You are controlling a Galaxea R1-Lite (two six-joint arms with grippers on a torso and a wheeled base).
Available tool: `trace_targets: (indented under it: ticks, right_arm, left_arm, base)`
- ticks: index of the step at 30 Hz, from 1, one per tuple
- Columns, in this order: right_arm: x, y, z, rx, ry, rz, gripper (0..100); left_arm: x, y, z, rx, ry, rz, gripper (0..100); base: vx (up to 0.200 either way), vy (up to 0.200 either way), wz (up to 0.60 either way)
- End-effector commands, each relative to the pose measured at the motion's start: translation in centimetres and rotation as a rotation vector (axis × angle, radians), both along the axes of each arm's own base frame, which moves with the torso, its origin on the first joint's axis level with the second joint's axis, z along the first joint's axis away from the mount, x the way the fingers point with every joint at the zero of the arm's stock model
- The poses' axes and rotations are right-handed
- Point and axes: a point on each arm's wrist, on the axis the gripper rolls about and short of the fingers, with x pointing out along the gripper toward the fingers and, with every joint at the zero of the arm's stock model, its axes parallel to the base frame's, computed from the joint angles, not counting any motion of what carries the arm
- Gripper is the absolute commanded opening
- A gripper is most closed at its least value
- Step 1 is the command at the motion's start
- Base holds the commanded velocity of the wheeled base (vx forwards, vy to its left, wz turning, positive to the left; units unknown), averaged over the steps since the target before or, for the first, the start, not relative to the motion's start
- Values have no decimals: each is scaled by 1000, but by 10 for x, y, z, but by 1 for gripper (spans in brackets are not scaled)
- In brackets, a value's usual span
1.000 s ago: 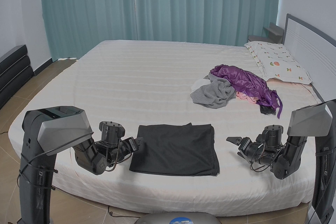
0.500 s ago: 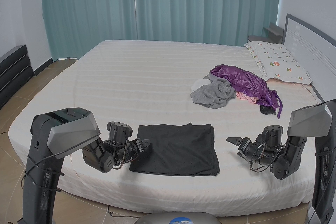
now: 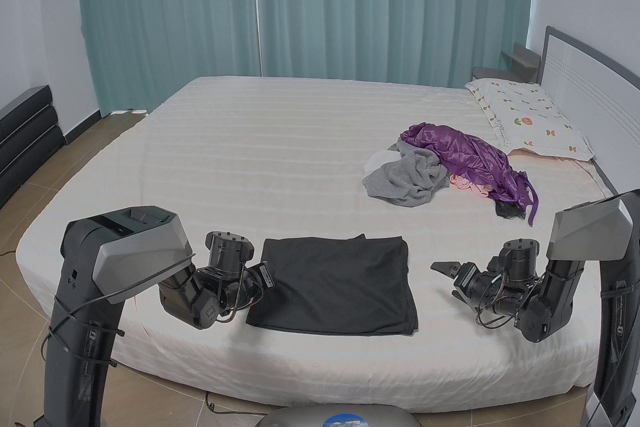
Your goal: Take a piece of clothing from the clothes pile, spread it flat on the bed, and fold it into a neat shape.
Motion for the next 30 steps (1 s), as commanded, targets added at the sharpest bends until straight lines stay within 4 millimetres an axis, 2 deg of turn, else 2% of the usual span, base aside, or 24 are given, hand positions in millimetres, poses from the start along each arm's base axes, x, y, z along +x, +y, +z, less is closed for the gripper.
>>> trace_targets:
  ticks: [1, 30]
  right_arm:
    - [0, 0, 0, 0, 1, 1, 100]
    - [-1, 1, -1, -2, 5, 3, 100]
  left_arm:
    - [-1, 0, -1, 2, 2, 1, 0]
    - [-2, 1, 1, -12, -39, 54, 0]
  base:
    - [0, 0, 0]
    - [0, 7, 0]
